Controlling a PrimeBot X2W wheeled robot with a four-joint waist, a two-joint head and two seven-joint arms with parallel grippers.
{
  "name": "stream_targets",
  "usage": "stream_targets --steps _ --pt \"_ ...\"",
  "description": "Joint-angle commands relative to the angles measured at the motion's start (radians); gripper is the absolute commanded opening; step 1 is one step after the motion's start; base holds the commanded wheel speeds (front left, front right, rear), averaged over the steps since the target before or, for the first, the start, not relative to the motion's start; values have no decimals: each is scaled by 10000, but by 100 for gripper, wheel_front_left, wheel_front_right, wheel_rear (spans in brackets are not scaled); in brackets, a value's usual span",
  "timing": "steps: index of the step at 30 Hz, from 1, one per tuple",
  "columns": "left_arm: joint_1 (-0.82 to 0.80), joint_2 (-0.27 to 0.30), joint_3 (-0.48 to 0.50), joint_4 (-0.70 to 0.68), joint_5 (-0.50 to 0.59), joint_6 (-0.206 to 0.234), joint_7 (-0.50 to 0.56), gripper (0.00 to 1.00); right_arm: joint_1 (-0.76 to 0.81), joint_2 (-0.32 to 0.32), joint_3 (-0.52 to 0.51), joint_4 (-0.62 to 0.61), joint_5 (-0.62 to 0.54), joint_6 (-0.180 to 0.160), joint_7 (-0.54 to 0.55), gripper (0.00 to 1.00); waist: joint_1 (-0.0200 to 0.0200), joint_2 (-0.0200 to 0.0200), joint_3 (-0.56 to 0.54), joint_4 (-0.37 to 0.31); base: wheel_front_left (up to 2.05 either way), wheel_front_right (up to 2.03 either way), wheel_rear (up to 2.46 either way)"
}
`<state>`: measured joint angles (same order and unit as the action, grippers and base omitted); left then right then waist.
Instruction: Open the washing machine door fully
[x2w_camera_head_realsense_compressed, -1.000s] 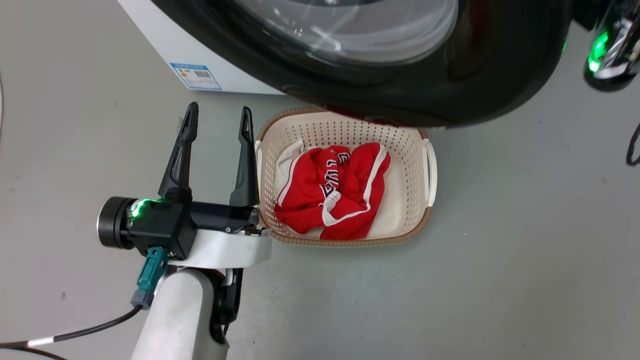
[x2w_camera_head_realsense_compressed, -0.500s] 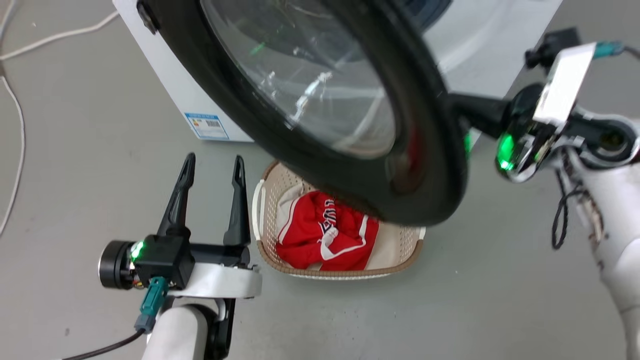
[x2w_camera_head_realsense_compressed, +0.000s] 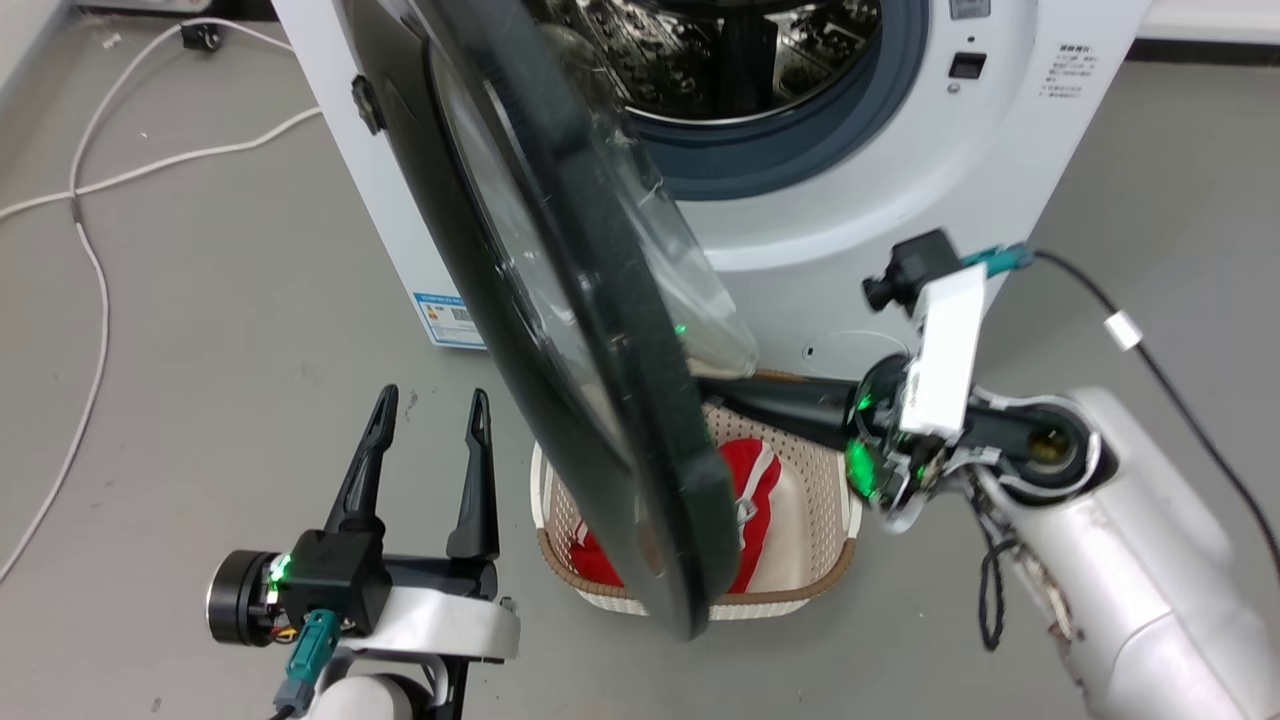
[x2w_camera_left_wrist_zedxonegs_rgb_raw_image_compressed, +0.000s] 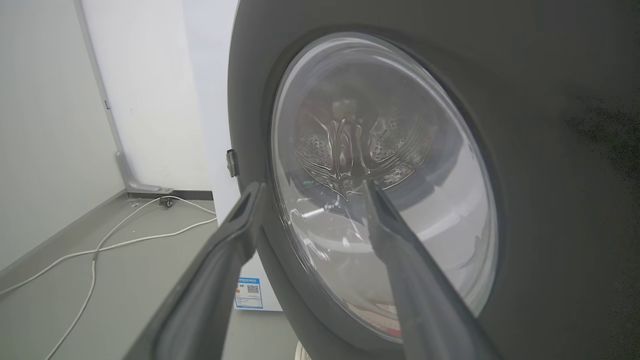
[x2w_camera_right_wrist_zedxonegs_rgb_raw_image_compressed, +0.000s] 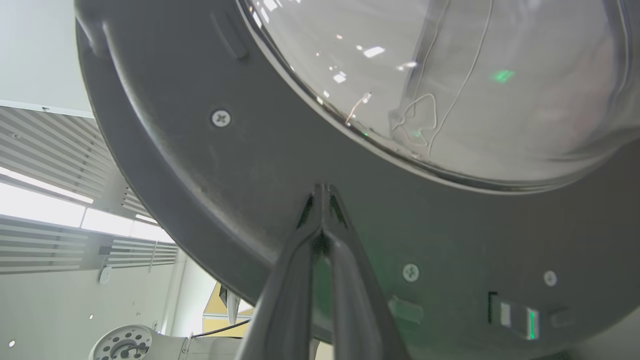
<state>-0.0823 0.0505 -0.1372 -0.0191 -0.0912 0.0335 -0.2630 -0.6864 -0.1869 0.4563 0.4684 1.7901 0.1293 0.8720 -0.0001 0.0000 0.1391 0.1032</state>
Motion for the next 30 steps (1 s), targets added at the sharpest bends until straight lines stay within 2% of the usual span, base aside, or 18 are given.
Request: stream_targets --steps 1,5,6,8,14,19,20,21,22,26,30 --pt "128 -3 -8 15 16 -50 -26 100 264 66 75 -136 -17 25 -69 0 1 0 -119 56 0 0 0" --pt "368 -4 34 74 84 -74 -26 100 696 219 262 -527 -115 25 -597 0 1 0 -324 66 0 0 0" --pt "455 -4 95 128 94 -116 -26 100 923 255 115 -683 -249 25 -1269 0 1 0 -455 3 0 0 0" --pt "492 -4 120 136 115 -120 -26 100 1033 271 36 -745 -285 25 -1537 0 1 0 -493 -27 0 0 0" --pt "689 -4 328 225 157 -108 -26 100 1861 195 -720 -973 -778 25 -3676 0 1 0 -825 -324 0 0 0" --pt "908 -3 519 344 138 -146 -26 100 3003 38 -1464 -1222 -734 25 -4939 0 1 0 -1193 -583 0 0 0" --pt "965 -3 565 369 135 -159 -26 100 3222 -37 -1557 -1254 -860 25 -5215 19 1 0 -1284 -621 0 0 0" --pt "1017 -4 577 387 132 -198 -26 100 3469 -115 -1695 -1274 -970 25 -5548 45 1 0 -1339 -646 0 0 0" --pt "1024 -3 603 400 125 -216 -26 100 3698 -149 -1831 -1307 -1050 25 -5894 100 1 0 -1364 -669 0 0 0" --pt "1092 -4 697 389 86 -205 -26 100 4454 -410 -2181 -1282 -2018 25 -7543 100 1 0 -1397 -803 0 0 0" --pt "1134 -3 769 403 44 -194 -26 100 4871 -618 -2251 -1023 -3669 25 -9432 100 1 0 -1398 -924 0 0 0"
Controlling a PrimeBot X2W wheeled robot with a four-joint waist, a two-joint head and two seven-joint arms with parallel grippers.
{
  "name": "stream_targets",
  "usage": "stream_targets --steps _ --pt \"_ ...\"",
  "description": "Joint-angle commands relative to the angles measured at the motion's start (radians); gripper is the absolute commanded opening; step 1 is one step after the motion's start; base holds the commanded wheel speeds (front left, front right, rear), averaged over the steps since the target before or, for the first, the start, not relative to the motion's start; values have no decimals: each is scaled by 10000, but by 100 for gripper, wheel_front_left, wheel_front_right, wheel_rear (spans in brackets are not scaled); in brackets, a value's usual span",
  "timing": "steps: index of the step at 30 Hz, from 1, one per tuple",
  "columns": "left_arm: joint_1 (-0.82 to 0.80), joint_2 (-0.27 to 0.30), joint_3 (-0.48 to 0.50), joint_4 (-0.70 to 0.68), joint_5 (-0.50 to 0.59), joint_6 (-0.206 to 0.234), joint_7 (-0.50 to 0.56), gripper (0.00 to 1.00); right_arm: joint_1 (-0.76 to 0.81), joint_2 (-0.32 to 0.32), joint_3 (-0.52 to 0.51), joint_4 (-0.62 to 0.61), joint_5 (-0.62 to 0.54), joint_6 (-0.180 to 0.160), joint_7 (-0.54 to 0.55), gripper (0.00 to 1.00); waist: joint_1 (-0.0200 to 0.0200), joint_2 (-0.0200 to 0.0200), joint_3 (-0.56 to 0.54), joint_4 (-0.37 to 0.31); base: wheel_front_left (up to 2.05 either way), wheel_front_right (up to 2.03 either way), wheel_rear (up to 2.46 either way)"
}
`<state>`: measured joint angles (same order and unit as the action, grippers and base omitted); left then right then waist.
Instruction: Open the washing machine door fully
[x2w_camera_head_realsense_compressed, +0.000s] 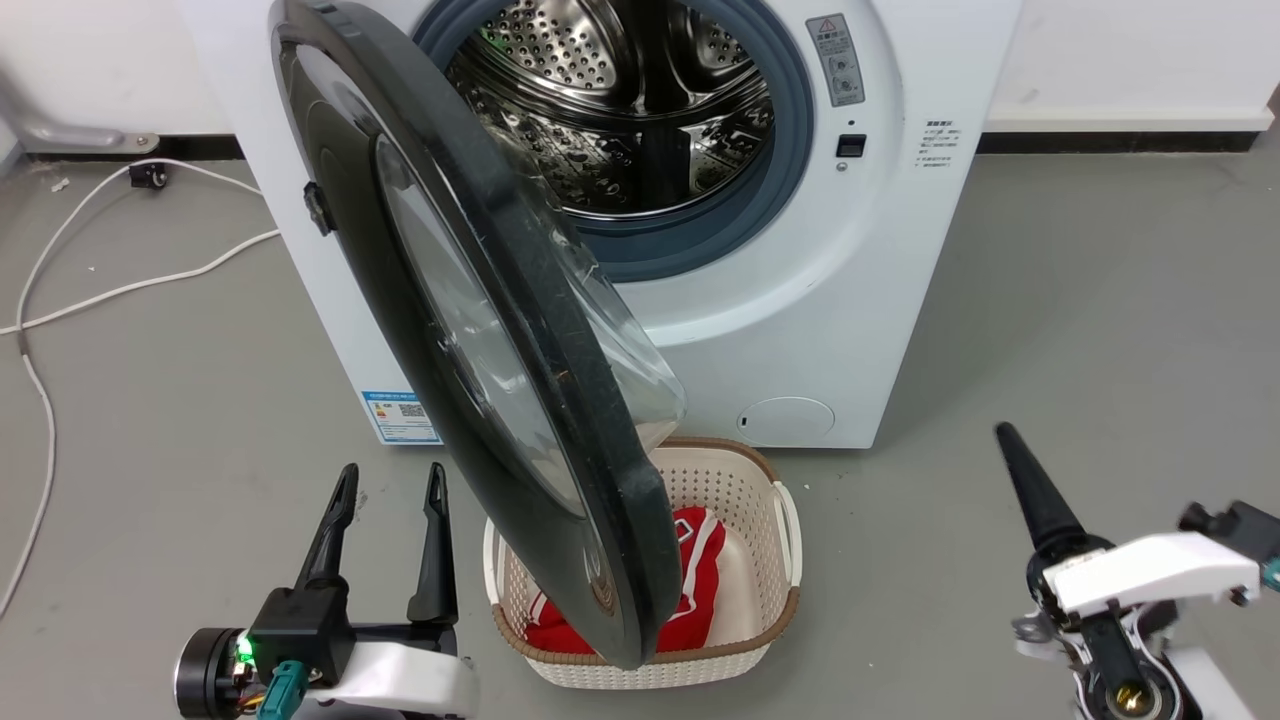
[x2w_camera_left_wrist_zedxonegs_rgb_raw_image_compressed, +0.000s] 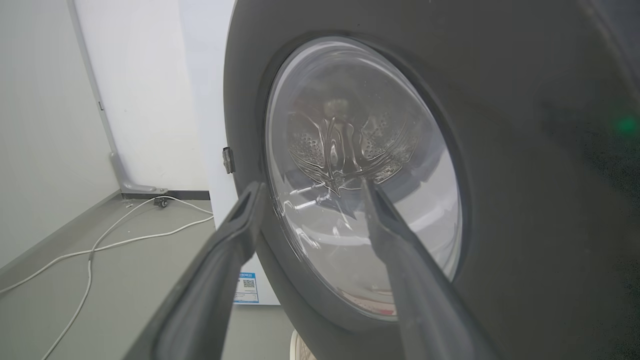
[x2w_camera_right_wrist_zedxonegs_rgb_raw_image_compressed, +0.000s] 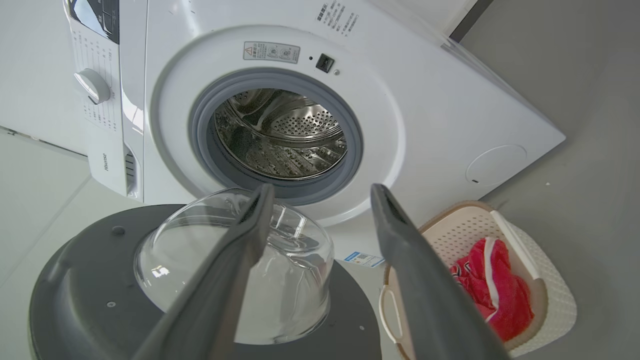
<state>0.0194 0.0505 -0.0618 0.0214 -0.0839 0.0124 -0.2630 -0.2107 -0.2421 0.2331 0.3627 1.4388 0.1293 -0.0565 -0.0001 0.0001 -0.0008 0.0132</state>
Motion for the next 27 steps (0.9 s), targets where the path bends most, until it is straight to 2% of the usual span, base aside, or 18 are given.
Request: stream_targets --steps 1,5,10,15,18,24,27 --pt "116 -3 35 5 -36 20 -26 100 176 -69 -14 121 -587 25 -570 100 1 -1 -5 -51 0 0 0" --pt "130 -1 120 36 56 -27 -26 100 338 -35 -236 371 -2254 25 -1718 100 1 -1 -19 -140 0 0 0" --pt "125 -4 219 32 110 -56 -26 100 503 68 -1316 235 -5327 23 -2072 100 1 -1 -41 -221 0 0 0" --pt "56 -3 298 -23 186 -88 -26 100 918 926 -3082 -1347 -9138 14 -2075 100 1 -1 -36 -258 0 0 0" --pt "3 -3 352 -36 220 -110 -26 100 1217 1398 -3646 -2515 -10815 13 -2079 100 1 -1 -35 -268 0 0 0" --pt "-91 -3 458 -62 334 -187 -26 100 2016 1823 -3741 -4386 -13478 13 -1688 100 1 -1 -14 -268 0 0 0" --pt "-103 -4 456 -74 389 -217 -26 100 2459 1914 -3616 -4898 -14299 13 -1426 100 1 -1 -11 -242 0 0 0"
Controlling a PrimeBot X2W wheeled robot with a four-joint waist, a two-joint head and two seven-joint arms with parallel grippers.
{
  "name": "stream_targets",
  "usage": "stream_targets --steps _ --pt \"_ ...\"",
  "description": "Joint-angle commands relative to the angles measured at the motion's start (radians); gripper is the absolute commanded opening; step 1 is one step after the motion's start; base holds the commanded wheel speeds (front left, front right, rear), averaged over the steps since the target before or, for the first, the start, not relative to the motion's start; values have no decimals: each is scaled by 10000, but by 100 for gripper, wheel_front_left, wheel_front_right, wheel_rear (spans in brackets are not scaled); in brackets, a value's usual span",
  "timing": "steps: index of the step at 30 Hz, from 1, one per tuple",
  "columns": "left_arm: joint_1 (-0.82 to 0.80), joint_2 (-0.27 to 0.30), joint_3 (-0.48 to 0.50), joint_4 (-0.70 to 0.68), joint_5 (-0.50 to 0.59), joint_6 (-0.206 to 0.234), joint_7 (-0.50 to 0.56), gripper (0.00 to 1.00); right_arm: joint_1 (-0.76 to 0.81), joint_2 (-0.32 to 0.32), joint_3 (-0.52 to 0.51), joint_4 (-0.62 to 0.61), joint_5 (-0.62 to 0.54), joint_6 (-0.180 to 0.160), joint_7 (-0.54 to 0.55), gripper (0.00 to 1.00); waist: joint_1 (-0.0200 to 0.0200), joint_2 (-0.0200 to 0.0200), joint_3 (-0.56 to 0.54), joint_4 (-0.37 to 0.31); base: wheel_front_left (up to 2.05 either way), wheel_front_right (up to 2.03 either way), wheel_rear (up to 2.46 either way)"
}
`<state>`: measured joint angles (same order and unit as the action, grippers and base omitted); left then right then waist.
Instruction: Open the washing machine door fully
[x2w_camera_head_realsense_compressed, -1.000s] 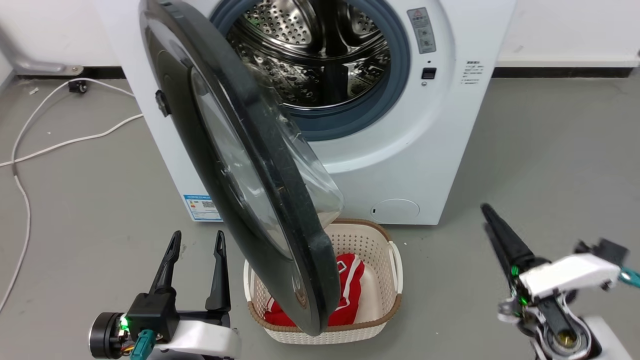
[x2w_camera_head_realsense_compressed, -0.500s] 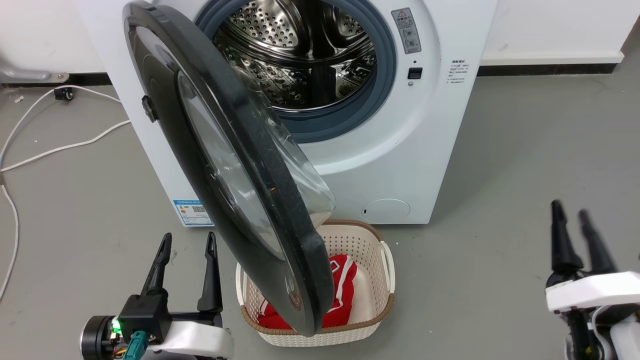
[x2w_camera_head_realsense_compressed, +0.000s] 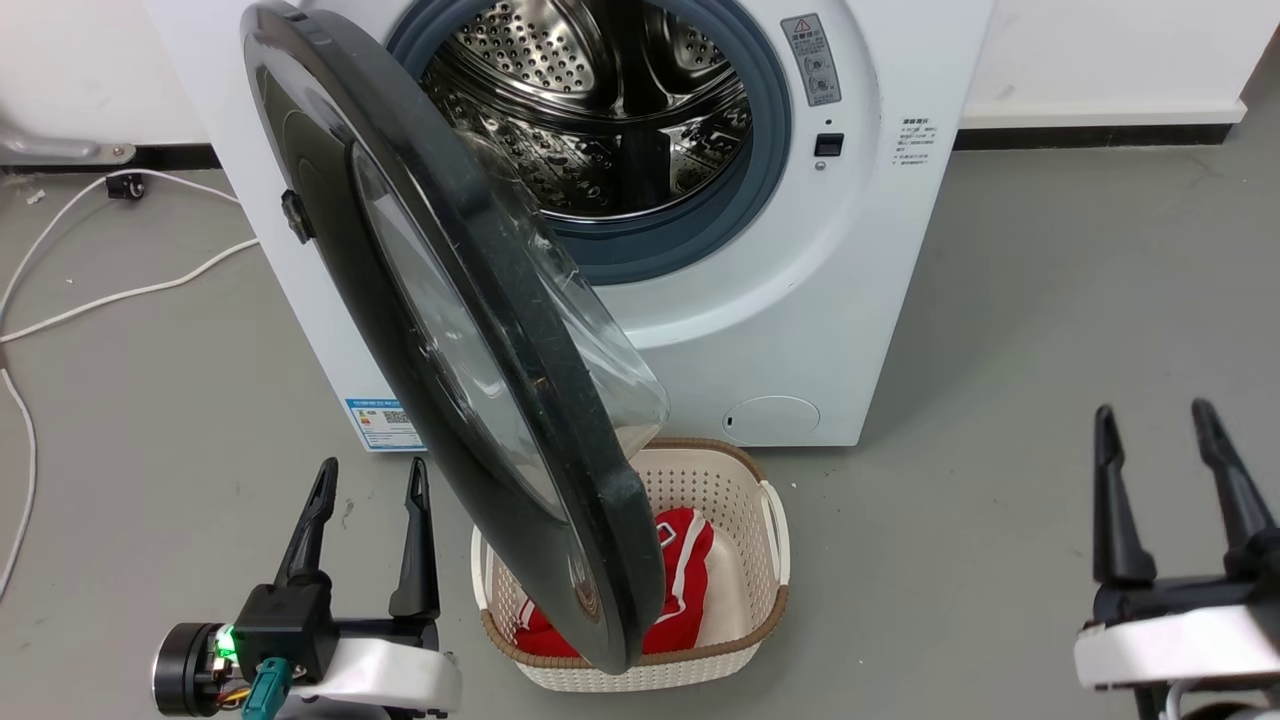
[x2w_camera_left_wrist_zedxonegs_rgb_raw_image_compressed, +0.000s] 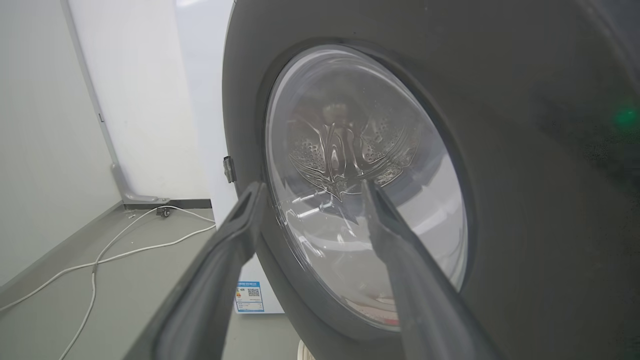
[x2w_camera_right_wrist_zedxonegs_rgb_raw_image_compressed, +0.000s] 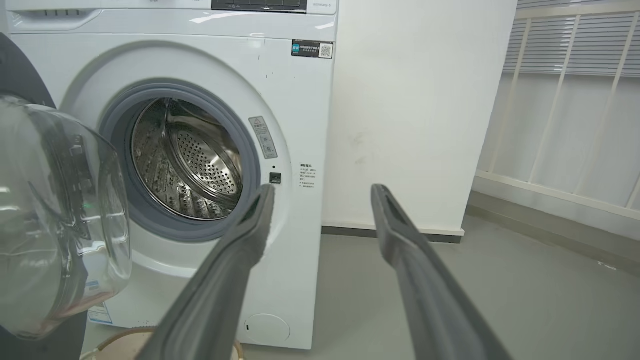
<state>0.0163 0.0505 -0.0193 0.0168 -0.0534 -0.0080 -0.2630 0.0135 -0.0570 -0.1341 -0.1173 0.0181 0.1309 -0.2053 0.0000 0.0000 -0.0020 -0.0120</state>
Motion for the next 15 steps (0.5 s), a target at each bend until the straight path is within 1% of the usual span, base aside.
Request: stream_targets --steps 1,4,7,15 --pt "-78 -3 35 -29 76 -28 -26 100 337 76 106 -199 -257 -3 116 100 0 0 4 15 0 0 0" --pt "-98 -4 32 -42 96 -48 -26 100 691 77 248 -206 -135 -3 214 100 0 0 8 22 0 0 0" --pt "-81 -3 35 -53 109 -60 -26 100 867 80 416 90 37 -3 142 100 0 0 6 3 0 0 0" --pt "-11 -3 -14 -22 124 -81 -26 100 649 81 778 499 285 -3 9 100 0 0 -14 -31 0 0 0"
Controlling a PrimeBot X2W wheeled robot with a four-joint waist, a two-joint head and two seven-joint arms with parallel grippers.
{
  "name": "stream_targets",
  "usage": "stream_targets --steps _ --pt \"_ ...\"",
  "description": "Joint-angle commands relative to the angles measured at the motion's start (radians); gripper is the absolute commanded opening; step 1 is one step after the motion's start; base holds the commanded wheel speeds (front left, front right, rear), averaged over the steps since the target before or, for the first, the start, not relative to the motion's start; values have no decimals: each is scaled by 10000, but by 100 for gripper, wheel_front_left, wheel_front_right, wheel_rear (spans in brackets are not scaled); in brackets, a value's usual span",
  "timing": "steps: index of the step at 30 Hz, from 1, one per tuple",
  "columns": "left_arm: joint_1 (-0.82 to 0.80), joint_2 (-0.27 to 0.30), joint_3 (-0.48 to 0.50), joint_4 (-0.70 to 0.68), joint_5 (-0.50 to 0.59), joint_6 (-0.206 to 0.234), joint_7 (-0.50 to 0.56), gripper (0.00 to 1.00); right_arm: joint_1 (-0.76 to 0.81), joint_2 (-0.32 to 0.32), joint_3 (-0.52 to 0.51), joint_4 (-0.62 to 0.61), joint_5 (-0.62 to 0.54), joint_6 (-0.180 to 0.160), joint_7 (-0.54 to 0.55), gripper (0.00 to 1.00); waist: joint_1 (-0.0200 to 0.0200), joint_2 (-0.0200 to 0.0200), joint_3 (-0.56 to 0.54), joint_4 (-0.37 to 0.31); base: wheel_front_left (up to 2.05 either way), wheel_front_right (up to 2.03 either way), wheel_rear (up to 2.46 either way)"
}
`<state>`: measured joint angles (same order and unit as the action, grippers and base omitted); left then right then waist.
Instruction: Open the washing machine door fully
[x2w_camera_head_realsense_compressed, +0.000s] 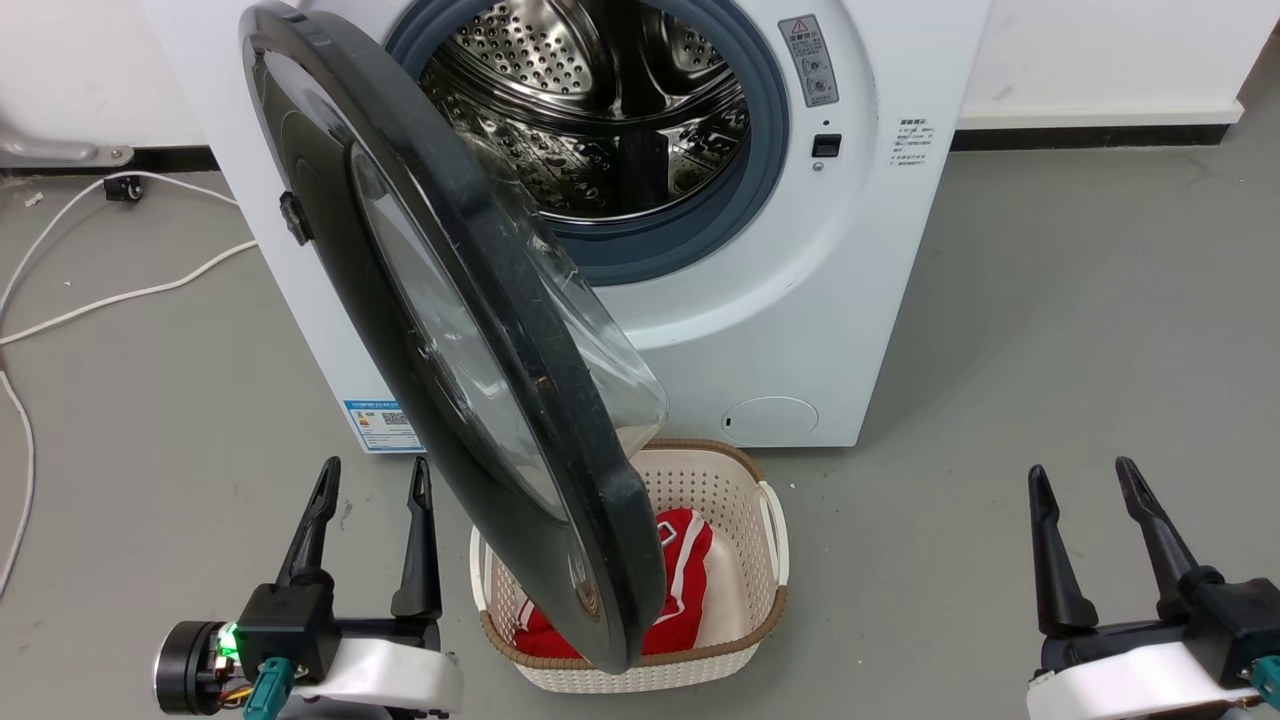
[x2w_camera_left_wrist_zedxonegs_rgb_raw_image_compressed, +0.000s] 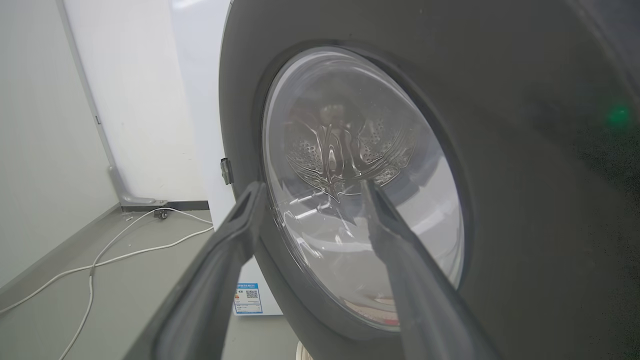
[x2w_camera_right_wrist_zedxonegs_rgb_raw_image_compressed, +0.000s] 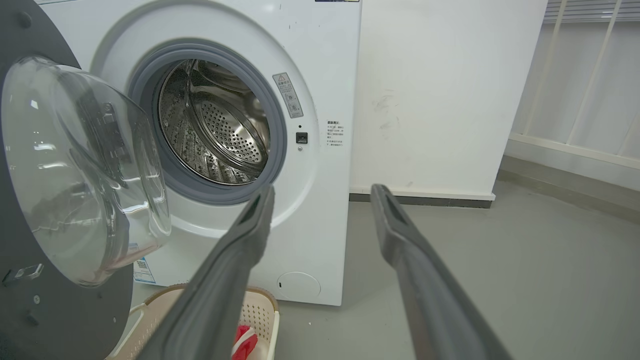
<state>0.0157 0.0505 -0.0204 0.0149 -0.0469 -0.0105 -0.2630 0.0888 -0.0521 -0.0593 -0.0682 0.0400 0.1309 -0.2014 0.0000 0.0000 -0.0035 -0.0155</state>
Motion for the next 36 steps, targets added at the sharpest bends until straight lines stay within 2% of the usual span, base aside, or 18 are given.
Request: stream_targets --steps 1,10,11,12,21,31,36 --pt "-11 -3 -8 2 60 -38 -26 100 -129 31 61 14 74 -3 -31 100 0 0 3 9 0 0 0" --pt "-62 -3 -41 4 21 -21 -26 99 -195 33 178 -95 14 -3 61 100 0 0 26 45 0 0 0" --pt "-68 -3 -38 -17 -4 -13 -26 44 -192 33 179 -96 40 -4 67 100 0 0 30 45 0 0 0" --pt "-67 -3 -34 -23 -15 -12 -26 0 -188 33 186 -95 52 -4 71 100 0 0 36 45 0 0 0" --pt "-275 -3 4 -535 -266 91 -26 0 -207 33 190 -23 108 -3 81 100 0 0 52 53 0 0 0" --pt "-1105 -3 78 -3369 199 197 -25 0 -293 34 142 98 191 -3 123 100 0 0 69 137 0 0 0" --pt "-1500 -5 -401 -4929 464 47 -23 0 -261 34 105 140 248 -3 137 100 0 0 69 136 0 0 0"
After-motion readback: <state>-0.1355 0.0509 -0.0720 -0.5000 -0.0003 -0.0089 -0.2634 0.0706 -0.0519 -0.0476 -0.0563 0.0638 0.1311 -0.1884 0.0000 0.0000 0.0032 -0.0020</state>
